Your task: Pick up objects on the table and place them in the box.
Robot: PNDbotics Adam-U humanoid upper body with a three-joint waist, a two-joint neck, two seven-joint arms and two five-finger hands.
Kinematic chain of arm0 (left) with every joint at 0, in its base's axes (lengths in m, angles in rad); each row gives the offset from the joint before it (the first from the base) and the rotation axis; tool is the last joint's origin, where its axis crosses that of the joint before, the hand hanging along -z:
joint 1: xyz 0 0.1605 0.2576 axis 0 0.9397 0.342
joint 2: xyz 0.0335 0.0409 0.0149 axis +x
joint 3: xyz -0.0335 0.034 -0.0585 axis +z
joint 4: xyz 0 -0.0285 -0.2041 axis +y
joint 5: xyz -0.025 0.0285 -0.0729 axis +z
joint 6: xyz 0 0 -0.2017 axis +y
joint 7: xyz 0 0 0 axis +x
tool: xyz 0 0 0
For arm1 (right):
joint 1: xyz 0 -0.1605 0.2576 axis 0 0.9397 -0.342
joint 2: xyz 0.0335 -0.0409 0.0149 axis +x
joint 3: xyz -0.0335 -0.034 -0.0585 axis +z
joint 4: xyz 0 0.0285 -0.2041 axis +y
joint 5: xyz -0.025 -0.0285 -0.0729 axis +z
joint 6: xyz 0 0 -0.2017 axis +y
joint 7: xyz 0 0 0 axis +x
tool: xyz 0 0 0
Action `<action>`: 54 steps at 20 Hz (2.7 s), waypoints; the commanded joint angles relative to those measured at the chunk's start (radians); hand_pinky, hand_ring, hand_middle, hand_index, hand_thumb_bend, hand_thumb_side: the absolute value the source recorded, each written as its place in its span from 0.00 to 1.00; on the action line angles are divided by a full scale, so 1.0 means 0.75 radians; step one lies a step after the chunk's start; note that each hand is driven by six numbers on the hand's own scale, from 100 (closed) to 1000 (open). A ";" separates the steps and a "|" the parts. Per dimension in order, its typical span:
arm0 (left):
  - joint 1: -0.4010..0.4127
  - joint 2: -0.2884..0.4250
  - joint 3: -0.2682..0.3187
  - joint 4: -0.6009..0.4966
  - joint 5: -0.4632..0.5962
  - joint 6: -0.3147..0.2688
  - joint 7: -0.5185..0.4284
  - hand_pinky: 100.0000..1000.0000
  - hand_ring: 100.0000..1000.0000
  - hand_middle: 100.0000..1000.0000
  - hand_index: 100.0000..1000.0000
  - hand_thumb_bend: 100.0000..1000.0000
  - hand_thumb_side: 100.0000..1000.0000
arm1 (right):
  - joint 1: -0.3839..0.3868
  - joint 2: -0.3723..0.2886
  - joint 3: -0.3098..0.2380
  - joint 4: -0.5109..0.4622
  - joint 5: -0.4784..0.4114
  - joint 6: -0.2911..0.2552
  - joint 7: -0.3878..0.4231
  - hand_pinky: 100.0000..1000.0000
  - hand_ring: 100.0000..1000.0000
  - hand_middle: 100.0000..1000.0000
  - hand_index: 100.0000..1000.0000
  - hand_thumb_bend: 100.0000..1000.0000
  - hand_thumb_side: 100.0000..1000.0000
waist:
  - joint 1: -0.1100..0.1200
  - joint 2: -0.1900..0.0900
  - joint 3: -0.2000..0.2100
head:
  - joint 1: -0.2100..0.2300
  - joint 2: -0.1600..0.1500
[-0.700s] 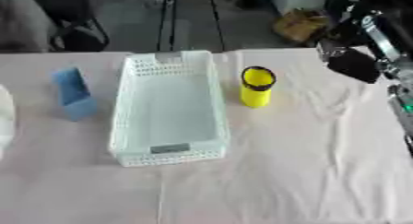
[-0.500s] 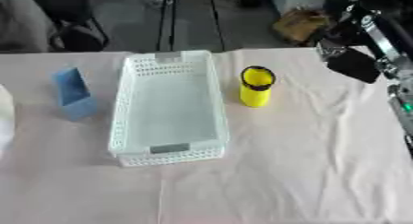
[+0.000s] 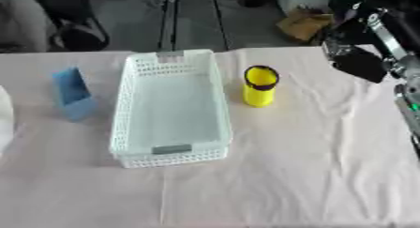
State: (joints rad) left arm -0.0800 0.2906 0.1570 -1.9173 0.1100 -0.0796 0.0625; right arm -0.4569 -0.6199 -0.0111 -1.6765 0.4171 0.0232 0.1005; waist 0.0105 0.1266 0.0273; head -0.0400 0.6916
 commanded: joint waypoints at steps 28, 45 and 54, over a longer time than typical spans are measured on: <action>-0.028 0.022 -0.011 -0.037 -0.004 -0.009 -0.025 0.51 0.59 0.61 0.83 0.17 0.92 | -0.541 0.151 0.124 0.723 0.397 -0.196 0.256 0.66 0.77 0.90 0.96 0.15 0.60 | 0.017 0.061 0.046 | -0.040 0.007; -0.032 0.023 -0.022 -0.036 -0.002 -0.009 -0.039 0.51 0.59 0.61 0.83 0.17 0.92 | -0.663 0.234 0.026 1.023 0.866 -0.224 0.148 0.85 0.90 0.93 0.94 0.28 0.79 | 0.018 0.069 0.094 | -0.054 0.013; -0.035 0.022 -0.022 -0.035 -0.001 -0.009 -0.041 0.51 0.59 0.61 0.83 0.17 0.92 | -0.653 0.248 0.023 1.069 0.918 -0.211 0.081 0.85 0.88 0.92 0.95 0.22 0.82 | 0.016 0.070 0.102 | -0.055 0.014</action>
State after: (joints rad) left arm -0.0950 0.2904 0.1382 -1.9239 0.1080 -0.0855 0.0341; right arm -0.9286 -0.4245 0.0127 -0.8689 1.0999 -0.1341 0.1670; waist 0.0228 0.1920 0.1017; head -0.0792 0.6929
